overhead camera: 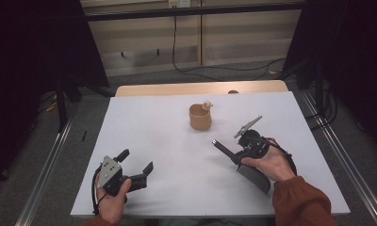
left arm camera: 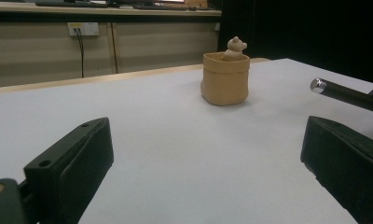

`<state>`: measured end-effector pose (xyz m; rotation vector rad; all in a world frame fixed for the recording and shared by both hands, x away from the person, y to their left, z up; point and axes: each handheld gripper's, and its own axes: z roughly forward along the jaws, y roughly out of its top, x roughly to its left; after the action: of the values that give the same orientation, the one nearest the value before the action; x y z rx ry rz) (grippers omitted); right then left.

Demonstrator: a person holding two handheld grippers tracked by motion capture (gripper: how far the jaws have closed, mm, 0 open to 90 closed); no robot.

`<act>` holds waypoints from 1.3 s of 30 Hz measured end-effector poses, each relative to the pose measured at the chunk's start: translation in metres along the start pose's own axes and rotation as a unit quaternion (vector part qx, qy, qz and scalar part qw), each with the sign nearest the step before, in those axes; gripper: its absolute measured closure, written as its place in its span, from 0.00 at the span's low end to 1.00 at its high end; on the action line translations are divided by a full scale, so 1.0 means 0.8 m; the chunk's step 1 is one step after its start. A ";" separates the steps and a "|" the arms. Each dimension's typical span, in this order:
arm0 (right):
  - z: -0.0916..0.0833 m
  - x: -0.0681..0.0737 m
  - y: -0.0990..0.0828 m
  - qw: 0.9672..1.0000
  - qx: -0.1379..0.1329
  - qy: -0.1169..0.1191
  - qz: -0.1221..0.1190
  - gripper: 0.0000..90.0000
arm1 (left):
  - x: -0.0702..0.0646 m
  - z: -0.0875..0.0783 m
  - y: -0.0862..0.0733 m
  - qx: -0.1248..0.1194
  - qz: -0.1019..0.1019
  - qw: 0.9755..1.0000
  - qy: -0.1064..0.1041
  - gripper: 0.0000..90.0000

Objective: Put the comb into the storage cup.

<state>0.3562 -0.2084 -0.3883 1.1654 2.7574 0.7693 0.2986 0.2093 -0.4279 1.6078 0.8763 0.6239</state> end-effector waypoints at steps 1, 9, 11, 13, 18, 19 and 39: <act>0.000 0.000 0.000 1.000 0.000 0.000 0.000 0.81 | 0.000 0.000 0.000 -0.001 -0.002 1.000 0.000 0.03; -0.010 -0.001 -0.007 1.000 -0.030 -0.001 -0.001 0.81 | 0.001 -0.001 0.000 -0.003 -0.004 1.000 0.001 0.02; -0.013 -0.003 -0.010 0.999 -0.033 -0.003 0.002 0.81 | 0.001 0.000 0.000 -0.001 -0.002 1.000 0.001 0.02; -0.016 -0.004 -0.014 0.999 -0.042 -0.002 -0.003 0.81 | 0.000 0.000 0.000 0.002 0.002 1.000 -0.004 0.02; -0.027 -0.004 -0.024 0.998 -0.059 0.001 -0.009 0.81 | -0.001 0.001 0.000 0.002 0.001 1.000 -0.014 0.02; -0.029 -0.004 -0.025 0.998 -0.059 0.001 -0.010 0.81 | -0.003 0.003 0.000 0.000 -0.006 1.000 -0.025 0.02; -0.035 0.018 -0.022 0.994 -0.077 0.041 -0.063 0.81 | -0.027 0.002 0.021 0.006 0.015 0.994 -0.106 0.03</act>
<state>0.3282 -0.2208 -0.3697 0.9420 2.7461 1.0138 0.2907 0.1893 -0.4106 1.6667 0.7013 0.4600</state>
